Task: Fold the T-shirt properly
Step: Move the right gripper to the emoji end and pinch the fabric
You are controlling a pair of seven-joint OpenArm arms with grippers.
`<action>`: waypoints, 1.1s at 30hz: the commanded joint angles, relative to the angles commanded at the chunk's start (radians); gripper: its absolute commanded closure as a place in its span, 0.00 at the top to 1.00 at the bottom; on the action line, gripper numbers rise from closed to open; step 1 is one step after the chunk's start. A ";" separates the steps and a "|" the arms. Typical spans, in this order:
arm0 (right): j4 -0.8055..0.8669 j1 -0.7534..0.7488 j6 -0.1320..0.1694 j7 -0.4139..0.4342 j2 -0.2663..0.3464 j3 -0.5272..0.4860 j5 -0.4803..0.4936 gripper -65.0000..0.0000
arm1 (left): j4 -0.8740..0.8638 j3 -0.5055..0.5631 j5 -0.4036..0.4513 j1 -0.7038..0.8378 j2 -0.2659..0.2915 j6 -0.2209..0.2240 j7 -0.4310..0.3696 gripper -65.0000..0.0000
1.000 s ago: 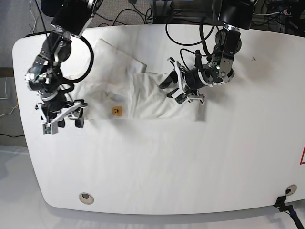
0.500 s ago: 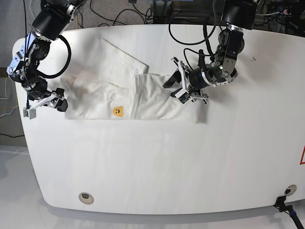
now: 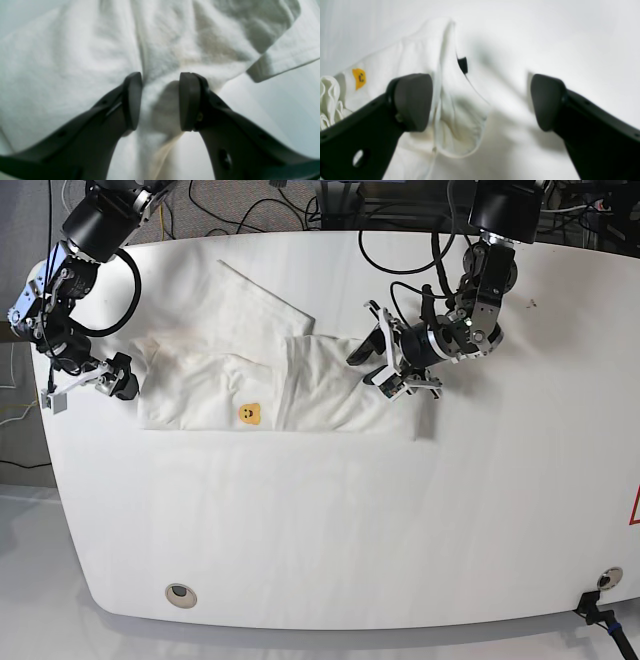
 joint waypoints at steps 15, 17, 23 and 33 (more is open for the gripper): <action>-0.149 -0.021 0.133 -0.020 -0.046 0.023 0.000 0.91 | 0.002 0.000 0.000 0.000 0.000 0.000 0.003 0.35; -0.149 -0.021 0.133 -0.035 -0.064 0.023 0.000 0.91 | 0.000 0.000 0.000 0.000 0.000 0.000 0.003 0.35; -0.149 -0.017 0.133 -0.061 -0.100 0.018 0.011 0.91 | 0.000 0.000 0.000 0.000 0.000 0.000 0.003 0.35; -0.149 -0.020 0.126 -0.071 -0.103 -0.072 0.133 0.91 | 0.000 0.000 0.000 0.000 0.000 0.000 0.003 0.35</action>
